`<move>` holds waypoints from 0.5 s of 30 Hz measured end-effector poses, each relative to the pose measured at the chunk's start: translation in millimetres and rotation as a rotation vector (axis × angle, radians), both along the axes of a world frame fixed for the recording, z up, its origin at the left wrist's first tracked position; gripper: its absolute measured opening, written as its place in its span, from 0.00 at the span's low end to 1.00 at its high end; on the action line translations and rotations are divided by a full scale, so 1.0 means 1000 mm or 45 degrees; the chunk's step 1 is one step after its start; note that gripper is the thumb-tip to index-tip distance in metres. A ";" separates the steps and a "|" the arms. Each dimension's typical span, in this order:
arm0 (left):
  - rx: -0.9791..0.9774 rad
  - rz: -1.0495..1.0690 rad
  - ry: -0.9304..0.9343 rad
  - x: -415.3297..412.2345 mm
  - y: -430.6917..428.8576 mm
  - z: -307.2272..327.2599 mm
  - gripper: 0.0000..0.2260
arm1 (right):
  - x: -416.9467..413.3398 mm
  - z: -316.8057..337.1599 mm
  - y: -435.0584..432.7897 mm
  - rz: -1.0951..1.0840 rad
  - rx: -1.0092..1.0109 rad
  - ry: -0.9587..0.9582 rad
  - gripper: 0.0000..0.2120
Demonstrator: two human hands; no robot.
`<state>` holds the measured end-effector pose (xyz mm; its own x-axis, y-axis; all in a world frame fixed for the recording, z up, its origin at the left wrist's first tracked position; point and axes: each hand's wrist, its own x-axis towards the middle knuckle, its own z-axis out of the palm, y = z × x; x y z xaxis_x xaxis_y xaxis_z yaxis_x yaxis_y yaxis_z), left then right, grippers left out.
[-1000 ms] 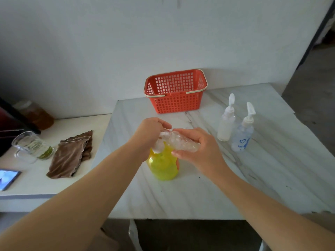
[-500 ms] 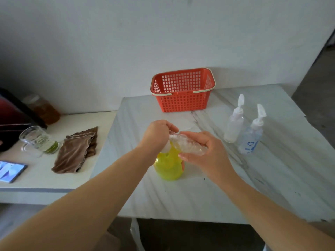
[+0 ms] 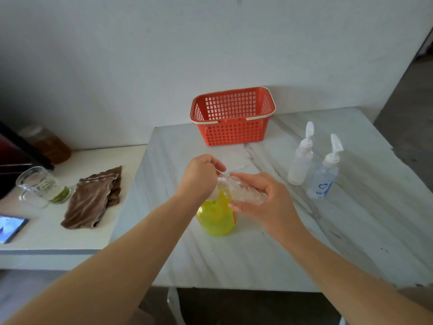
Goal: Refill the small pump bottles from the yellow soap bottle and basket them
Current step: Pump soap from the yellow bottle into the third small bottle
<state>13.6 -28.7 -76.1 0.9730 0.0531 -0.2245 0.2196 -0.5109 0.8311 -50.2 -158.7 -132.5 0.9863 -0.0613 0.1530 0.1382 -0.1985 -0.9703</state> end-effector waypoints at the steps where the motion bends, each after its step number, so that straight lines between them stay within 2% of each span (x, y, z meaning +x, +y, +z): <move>1: -0.002 -0.001 0.001 0.000 0.001 -0.001 0.16 | 0.000 -0.001 0.001 0.008 0.005 0.010 0.24; 11: -0.090 -0.008 0.018 0.001 -0.001 0.010 0.15 | 0.002 0.010 -0.002 0.009 -0.008 -0.032 0.24; 15: -0.050 -0.068 -0.006 0.002 -0.001 0.015 0.15 | 0.001 0.011 -0.002 0.000 -0.011 -0.048 0.24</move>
